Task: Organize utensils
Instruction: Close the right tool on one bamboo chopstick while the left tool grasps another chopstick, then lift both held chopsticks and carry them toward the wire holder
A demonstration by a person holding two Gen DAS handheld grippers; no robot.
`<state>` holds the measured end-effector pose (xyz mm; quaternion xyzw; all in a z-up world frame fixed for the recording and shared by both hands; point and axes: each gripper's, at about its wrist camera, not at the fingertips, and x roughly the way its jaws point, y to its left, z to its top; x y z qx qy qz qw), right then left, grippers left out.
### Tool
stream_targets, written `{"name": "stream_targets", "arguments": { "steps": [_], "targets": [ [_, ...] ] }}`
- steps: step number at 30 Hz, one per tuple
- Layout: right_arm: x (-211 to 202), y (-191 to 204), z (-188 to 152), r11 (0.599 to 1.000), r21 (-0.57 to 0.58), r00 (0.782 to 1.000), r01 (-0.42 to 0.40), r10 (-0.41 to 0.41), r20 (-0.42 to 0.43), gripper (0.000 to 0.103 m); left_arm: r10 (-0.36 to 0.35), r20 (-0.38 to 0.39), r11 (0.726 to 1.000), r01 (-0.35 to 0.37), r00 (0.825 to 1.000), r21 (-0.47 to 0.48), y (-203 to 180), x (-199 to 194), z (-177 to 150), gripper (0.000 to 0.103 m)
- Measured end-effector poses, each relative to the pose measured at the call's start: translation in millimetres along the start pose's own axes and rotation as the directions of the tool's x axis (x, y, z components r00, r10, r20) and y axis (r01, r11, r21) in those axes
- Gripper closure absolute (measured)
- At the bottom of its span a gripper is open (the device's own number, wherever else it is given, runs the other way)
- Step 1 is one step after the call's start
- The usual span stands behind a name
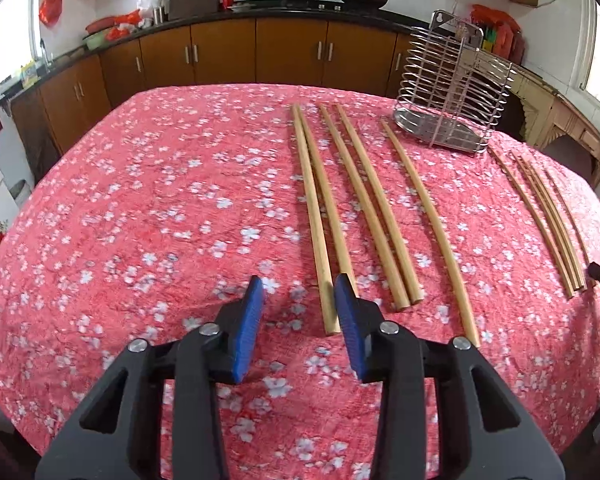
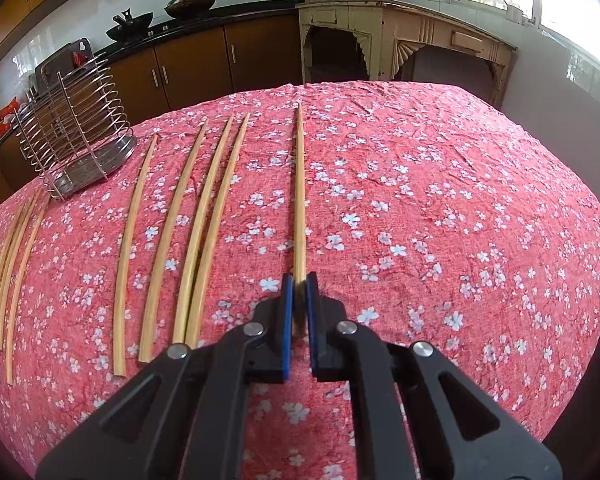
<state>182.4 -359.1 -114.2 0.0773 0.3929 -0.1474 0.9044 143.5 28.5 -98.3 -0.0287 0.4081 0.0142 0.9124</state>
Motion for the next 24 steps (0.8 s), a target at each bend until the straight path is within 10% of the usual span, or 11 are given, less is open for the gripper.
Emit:
{"name": "stream_targets", "arguments": {
  "steps": [7,12,24],
  "targets": [
    [-0.2,2.9,1.1,1.0,-0.024,1.0,0.007,-0.007,-0.001,0.095,0.04,-0.011,0.996,-0.039,0.999,0.076,-15.8,6.9,6.3,0.07],
    [4.2,-8.7,8.9,1.0,0.006,1.0,0.021,-0.021,-0.017,0.095,0.067,-0.045,0.995,-0.063,0.997,0.077,-2.4,16.4,21.4,0.095],
    [15.5,-37.3,22.9,0.997,0.076,0.999,0.026,-0.024,-0.027,0.091,0.048,-0.046,0.991,-0.042,0.998,0.123,27.6,30.9,39.6,0.092]
  ]
}}
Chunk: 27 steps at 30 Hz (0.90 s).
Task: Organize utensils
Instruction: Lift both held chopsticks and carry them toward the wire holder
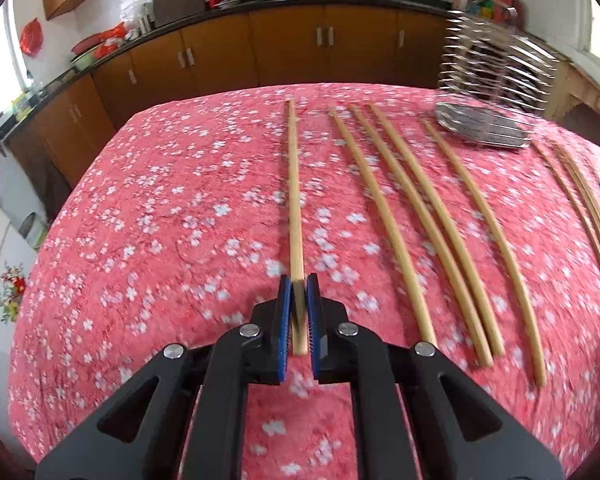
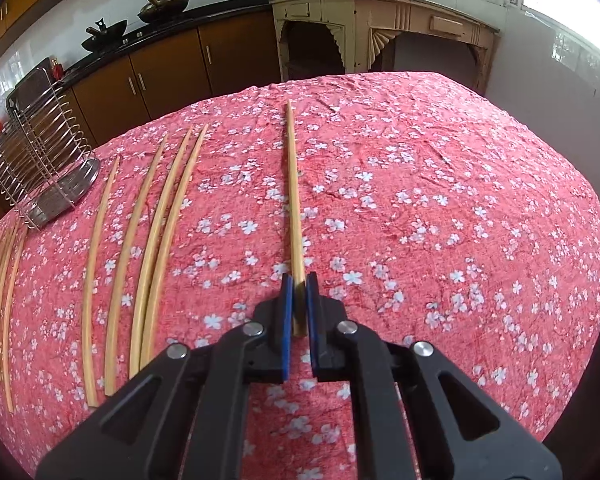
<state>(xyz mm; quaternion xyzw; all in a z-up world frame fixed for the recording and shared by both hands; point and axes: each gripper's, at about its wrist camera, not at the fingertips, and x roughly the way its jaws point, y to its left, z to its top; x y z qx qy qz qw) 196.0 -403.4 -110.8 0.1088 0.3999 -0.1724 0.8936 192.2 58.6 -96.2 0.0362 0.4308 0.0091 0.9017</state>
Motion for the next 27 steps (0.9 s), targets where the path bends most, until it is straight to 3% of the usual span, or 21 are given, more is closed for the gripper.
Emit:
{"name": "stream_targets", "arguments": {
  "steps": [5,11,13,17,27],
  "targets": [
    [-5.6,6.1,-10.8,1.0,-0.028,1.0,0.003,-0.003,0.013,0.084,-0.026,0.044,1.0,0.025,0.999,0.017,0.1,-20.4,-16.6,0.077],
    [-7.1,11.9,-15.0,0.998,-0.051,0.999,0.021,-0.02,0.025,0.084,-0.023,0.022,1.0,0.022,0.999,0.01,-2.0,-16.4,-22.7,0.077],
    [-7.1,11.3,-14.4,0.998,-0.054,0.999,0.024,-0.023,0.026,0.086,-0.028,0.017,1.0,0.028,0.999,-0.008,0.7,-14.5,-20.6,0.079],
    [-5.6,14.8,-11.9,0.997,-0.067,1.0,0.022,-0.021,0.016,0.095,-0.019,0.005,1.0,0.019,1.0,0.01,-4.7,-9.1,-14.7,0.095],
    [7.5,7.6,4.5,0.999,-0.016,0.999,0.035,-0.035,0.004,0.095,-0.005,0.0,1.0,0.005,1.0,0.026,-1.2,6.5,3.6,0.095]
  ]
}}
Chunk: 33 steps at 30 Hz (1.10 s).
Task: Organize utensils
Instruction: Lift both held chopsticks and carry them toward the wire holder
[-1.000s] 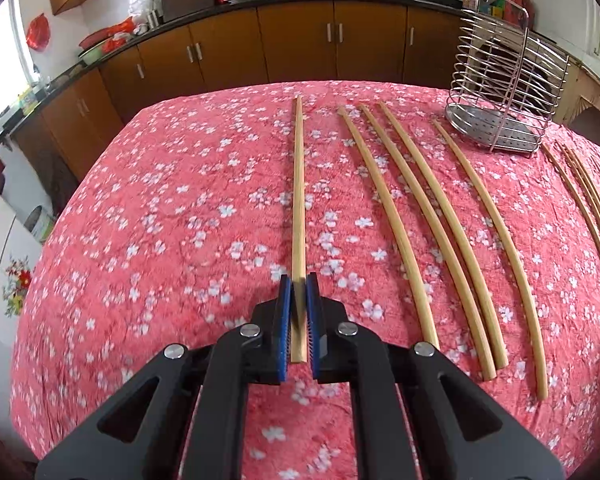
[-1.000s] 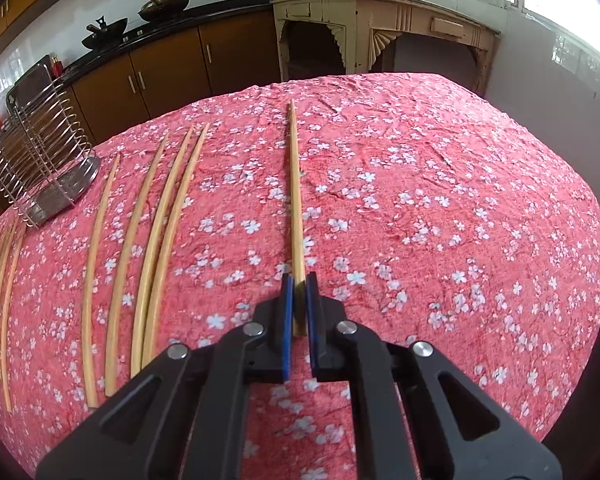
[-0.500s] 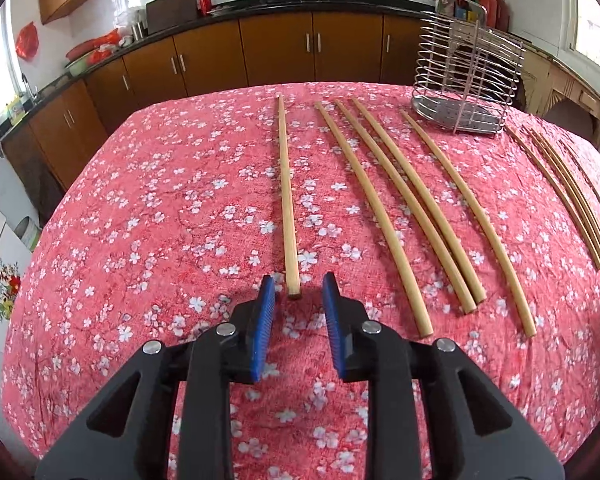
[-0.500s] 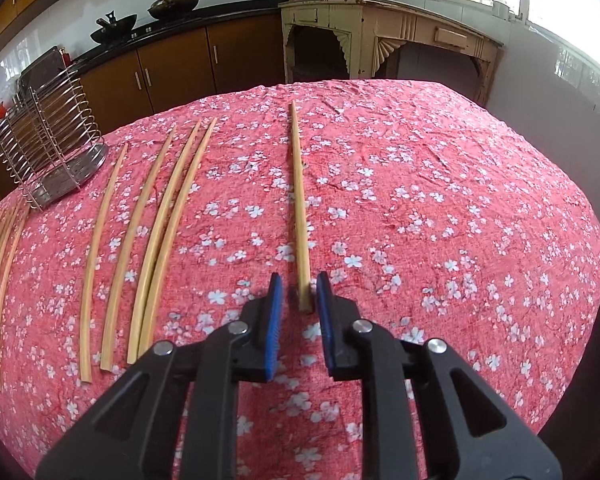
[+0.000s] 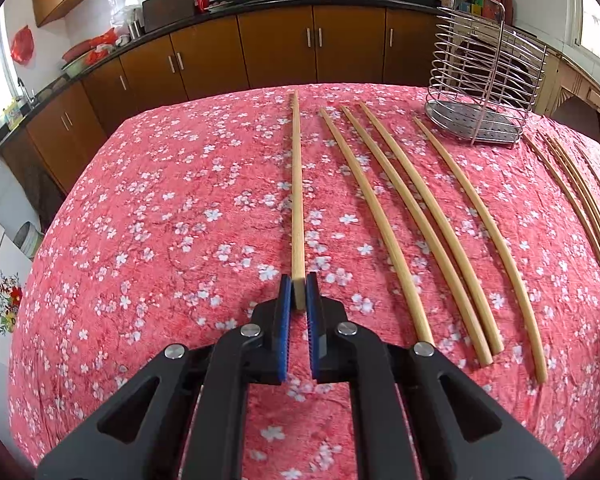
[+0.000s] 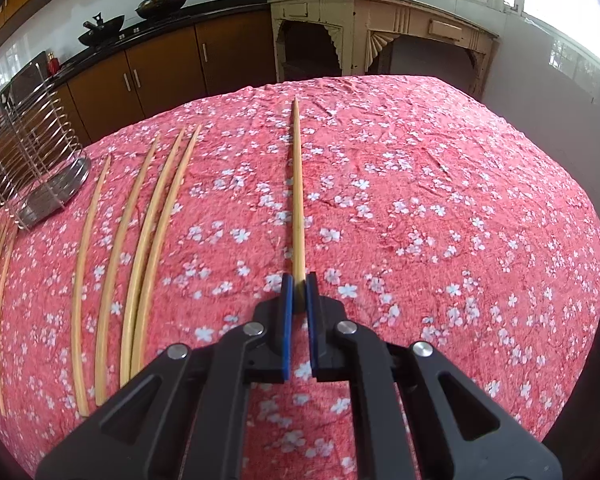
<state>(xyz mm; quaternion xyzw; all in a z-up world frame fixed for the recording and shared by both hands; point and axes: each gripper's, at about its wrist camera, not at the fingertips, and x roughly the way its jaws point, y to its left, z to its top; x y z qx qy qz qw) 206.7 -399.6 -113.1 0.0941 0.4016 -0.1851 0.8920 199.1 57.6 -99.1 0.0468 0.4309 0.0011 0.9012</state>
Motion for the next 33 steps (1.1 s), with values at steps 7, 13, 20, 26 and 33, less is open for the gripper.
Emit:
{"name": "stream_targets", "arguments": {
  "steps": [7,13,20,26,33],
  "targets": [
    [-2.0,-2.3,-2.0,1.0,0.007,1.0,-0.002,0.002,-0.001,0.094,0.025,0.001,1.0,-0.025,1.0,0.013,-4.2,-5.0,-5.3,0.095],
    [-8.4,-3.8,-5.2,1.0,0.003,1.0,-0.008,0.008,0.021,0.095,0.006,0.002,1.0,-0.006,1.0,0.007,-0.3,-9.1,-8.2,0.096],
    [-50.9,-3.7,-7.2,0.999,-0.032,0.981,0.035,-0.029,0.194,0.095,-0.01,0.143,1.0,0.009,0.99,0.01,11.1,-51.0,-18.6,0.096],
    [-90.9,-4.5,1.3,0.998,-0.04,0.936,0.052,-0.035,0.35,0.095,0.003,0.349,1.0,0.004,0.937,-0.021,18.9,-104.5,-15.6,0.096],
    [-121.7,-5.8,23.4,0.999,-0.032,0.891,0.013,0.003,0.454,0.095,0.013,0.498,0.996,0.034,0.867,-0.084,24.2,-140.2,14.7,0.096]
  ]
}}
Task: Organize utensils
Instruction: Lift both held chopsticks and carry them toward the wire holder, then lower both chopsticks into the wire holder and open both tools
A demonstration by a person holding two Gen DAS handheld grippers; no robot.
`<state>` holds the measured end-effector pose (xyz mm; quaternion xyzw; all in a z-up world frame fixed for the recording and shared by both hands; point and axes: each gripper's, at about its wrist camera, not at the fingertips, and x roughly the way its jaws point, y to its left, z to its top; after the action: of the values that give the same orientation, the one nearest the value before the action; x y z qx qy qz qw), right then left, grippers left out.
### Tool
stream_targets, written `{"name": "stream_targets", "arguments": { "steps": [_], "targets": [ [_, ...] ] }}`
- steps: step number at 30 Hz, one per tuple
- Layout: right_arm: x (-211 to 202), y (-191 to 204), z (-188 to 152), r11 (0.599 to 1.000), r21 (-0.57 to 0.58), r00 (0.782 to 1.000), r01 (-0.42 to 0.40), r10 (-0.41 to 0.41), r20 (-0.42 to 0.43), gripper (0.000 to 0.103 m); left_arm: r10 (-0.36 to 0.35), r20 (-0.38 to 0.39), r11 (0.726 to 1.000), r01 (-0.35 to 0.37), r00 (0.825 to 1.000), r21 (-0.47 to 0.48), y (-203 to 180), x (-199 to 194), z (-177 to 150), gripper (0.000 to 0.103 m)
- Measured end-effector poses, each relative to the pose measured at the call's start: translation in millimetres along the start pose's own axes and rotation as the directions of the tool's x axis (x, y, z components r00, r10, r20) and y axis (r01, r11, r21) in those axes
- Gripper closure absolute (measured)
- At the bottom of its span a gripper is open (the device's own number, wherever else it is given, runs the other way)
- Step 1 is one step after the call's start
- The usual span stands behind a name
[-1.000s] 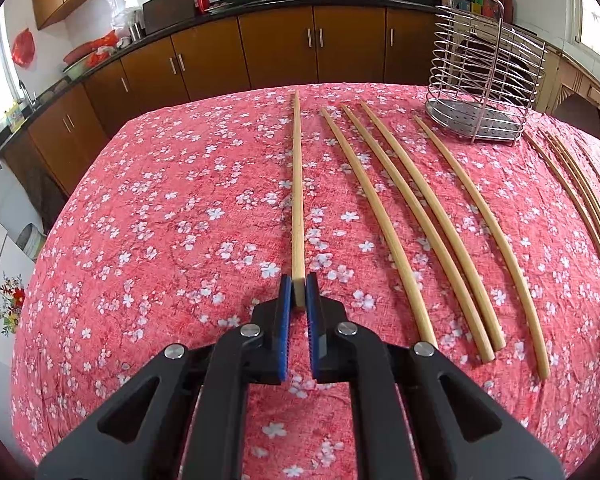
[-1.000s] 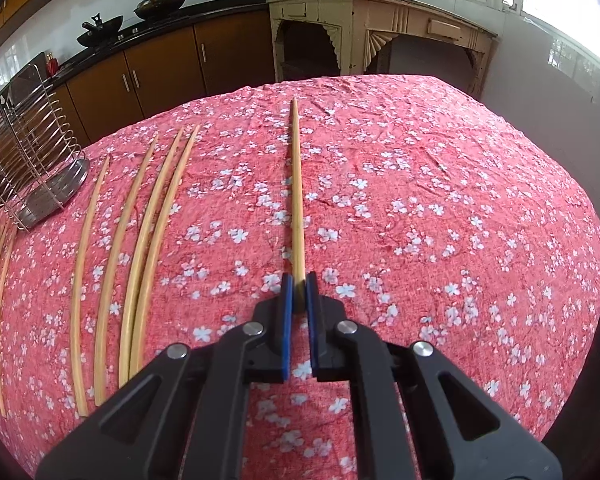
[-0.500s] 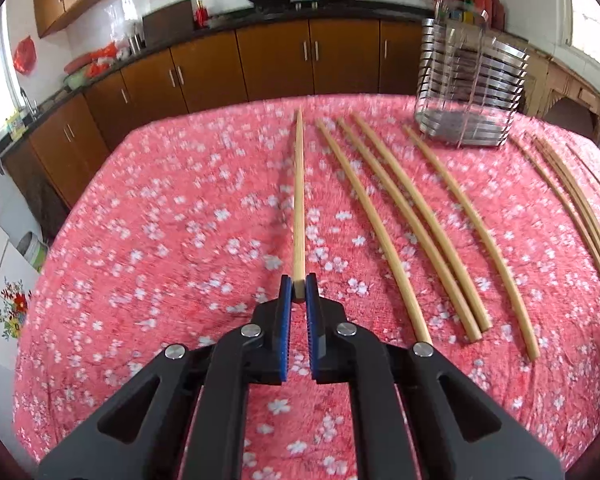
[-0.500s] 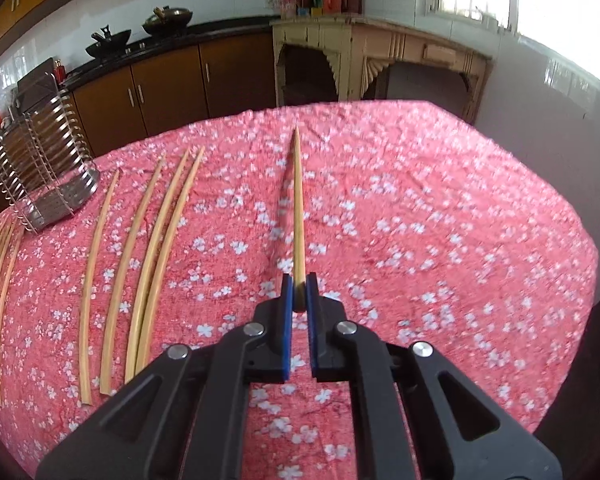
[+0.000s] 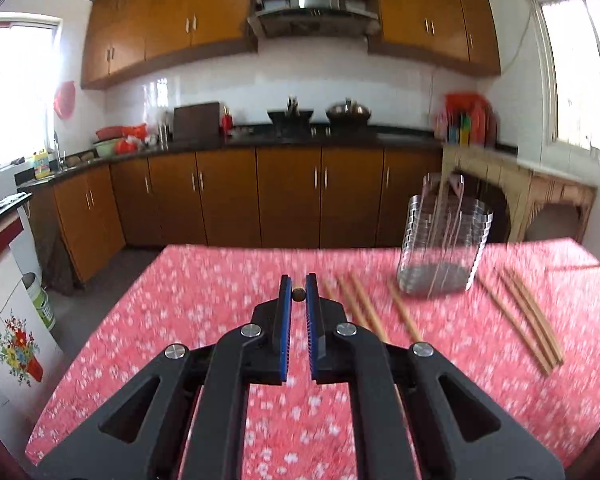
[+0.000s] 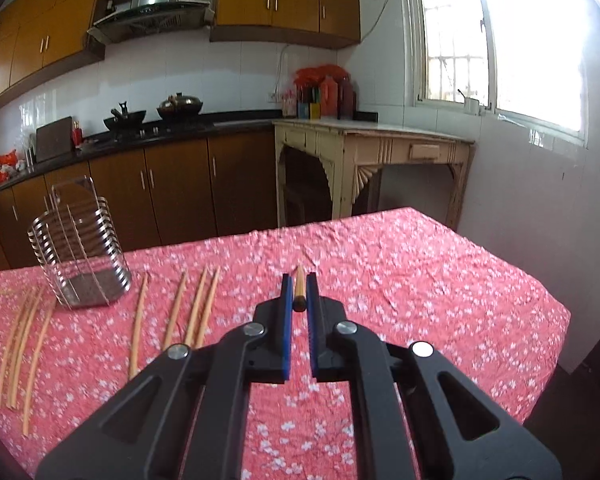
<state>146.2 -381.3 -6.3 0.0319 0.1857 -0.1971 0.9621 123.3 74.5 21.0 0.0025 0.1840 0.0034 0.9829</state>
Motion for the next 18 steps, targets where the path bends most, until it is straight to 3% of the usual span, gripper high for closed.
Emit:
{"name": "stream_targets", "arguments": {
  "steps": [9,18],
  "targets": [
    [-10.0,2.6,42.8,0.999,0.025,0.995,-0.045,0.043,0.09,0.095,0.032,0.106,0.999,-0.03,0.994,-0.027,-4.5,3.3,42.3,0.096],
    [-24.1,8.8,69.3,0.994,0.023,0.986,-0.108,0.104,0.13,0.095,0.028,0.145,1.0,-0.025,0.989,-0.018,-7.6,-1.5,60.5,0.096]
  ]
}}
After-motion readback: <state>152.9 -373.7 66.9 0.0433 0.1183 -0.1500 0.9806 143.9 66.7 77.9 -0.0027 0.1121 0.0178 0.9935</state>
